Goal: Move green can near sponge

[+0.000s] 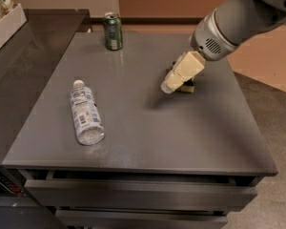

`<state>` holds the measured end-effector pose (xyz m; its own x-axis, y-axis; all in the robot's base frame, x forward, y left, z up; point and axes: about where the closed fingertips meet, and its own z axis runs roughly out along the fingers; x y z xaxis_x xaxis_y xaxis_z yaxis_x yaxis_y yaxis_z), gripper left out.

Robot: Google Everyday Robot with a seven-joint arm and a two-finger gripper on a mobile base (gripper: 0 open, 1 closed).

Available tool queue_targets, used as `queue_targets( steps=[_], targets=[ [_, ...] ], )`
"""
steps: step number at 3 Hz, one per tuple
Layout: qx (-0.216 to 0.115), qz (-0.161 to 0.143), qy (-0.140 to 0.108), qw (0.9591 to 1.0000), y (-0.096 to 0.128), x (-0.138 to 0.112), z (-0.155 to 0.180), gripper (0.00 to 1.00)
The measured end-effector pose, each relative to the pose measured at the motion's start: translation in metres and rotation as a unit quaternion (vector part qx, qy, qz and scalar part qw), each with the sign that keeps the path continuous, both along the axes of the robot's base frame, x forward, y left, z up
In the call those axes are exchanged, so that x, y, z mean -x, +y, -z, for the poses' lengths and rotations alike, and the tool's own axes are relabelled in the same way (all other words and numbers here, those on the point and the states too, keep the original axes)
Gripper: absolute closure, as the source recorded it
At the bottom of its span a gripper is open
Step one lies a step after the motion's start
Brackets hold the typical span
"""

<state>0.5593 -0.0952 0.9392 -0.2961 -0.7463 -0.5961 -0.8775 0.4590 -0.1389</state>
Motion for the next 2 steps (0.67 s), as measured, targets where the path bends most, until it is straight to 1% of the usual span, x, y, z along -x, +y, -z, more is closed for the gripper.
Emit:
queue_targets(
  steps=[1,2],
  targets=[
    [-0.043,0.011,-0.014,0.9989,0.027,-0.031,0.001,0.00],
    [-0.081,0.031,-0.029,0.9958,0.049,-0.059,0.003,0.00]
  ],
)
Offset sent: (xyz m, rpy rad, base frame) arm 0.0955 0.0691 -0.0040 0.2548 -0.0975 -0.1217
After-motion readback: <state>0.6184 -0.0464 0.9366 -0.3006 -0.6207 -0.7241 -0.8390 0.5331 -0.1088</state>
